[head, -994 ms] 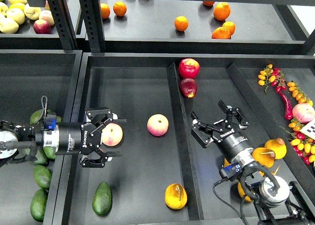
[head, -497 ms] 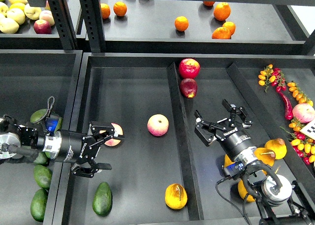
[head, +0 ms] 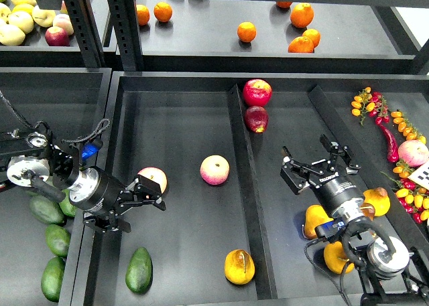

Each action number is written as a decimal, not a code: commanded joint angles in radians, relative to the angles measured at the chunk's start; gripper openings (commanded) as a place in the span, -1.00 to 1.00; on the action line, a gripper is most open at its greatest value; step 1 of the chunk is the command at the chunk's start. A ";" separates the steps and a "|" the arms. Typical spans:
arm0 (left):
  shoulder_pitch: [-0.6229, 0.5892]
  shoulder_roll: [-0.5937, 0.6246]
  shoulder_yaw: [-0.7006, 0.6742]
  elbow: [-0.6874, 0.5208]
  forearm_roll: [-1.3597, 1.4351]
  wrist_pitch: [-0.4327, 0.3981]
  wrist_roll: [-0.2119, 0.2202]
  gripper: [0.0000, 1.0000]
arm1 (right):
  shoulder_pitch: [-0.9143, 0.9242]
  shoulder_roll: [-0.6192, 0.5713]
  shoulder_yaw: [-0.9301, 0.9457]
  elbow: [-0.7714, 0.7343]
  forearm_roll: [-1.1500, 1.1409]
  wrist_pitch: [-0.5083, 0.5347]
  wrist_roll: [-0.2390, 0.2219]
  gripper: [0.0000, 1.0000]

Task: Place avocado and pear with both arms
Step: 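Lower the left gripper down onto the dark green avocado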

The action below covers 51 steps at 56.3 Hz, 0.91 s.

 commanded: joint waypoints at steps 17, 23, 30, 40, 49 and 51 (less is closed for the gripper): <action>0.031 -0.058 0.086 0.130 -0.009 0.000 0.000 0.99 | 0.009 0.000 0.037 -0.009 -0.021 0.001 -0.002 0.99; 0.037 -0.064 0.094 0.152 -0.006 0.000 0.000 0.99 | 0.009 0.000 0.037 -0.011 -0.021 0.001 -0.004 0.99; 0.034 -0.076 0.119 0.158 0.000 0.000 0.000 0.99 | 0.009 0.000 0.037 -0.011 -0.021 0.001 -0.004 0.99; 0.034 -0.128 0.142 0.187 0.008 0.000 0.000 0.99 | 0.009 0.000 0.037 -0.011 -0.021 0.001 -0.004 0.99; 0.032 -0.185 0.157 0.237 0.008 0.000 0.000 0.99 | 0.009 0.000 0.039 -0.011 -0.021 0.001 -0.004 0.99; 0.032 -0.199 0.157 0.247 0.008 0.000 0.000 0.99 | 0.009 0.000 0.039 -0.011 -0.021 0.001 -0.004 0.99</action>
